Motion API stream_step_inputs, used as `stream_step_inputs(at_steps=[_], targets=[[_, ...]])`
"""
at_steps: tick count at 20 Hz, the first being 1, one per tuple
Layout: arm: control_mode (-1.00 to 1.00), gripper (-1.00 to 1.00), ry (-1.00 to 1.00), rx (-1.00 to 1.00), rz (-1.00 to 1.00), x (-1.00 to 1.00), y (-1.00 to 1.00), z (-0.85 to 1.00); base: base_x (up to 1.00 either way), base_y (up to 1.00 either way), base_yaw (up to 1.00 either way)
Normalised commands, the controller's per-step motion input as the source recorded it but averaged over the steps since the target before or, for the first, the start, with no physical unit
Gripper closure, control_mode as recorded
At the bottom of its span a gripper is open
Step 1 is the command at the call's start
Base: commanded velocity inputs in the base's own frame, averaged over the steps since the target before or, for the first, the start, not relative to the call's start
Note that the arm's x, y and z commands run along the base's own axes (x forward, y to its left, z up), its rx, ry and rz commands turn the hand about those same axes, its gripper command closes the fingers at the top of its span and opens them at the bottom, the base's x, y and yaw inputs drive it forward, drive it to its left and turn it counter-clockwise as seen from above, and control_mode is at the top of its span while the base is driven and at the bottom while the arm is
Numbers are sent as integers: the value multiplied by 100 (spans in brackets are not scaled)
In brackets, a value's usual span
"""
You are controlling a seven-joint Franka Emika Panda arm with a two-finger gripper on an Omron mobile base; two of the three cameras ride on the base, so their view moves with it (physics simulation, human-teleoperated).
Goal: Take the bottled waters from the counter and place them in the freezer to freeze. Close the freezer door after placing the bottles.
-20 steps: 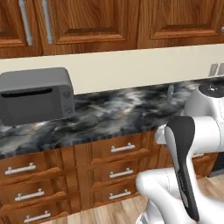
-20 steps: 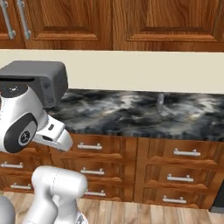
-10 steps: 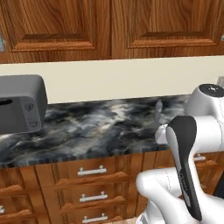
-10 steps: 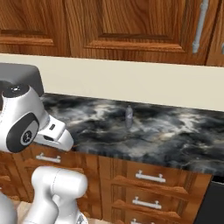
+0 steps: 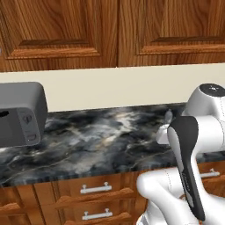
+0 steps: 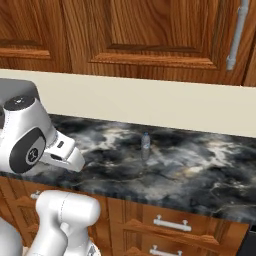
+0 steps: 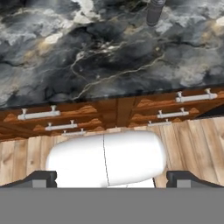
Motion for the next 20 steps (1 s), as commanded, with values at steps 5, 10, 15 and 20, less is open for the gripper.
stream_step_inputs(at_steps=[5, 10, 15, 20], targets=[[100, -100, 0, 0, 0, 0, 0, 0, 26, 48, -5], [100, -100, 0, 0, 0, 0, 0, 0, 36, 26, -3], [100, -100, 0, 0, 0, 0, 0, 0, 66, 1, -3], [100, -100, 0, 0, 0, 0, 0, 0, 10, 0, -1]])
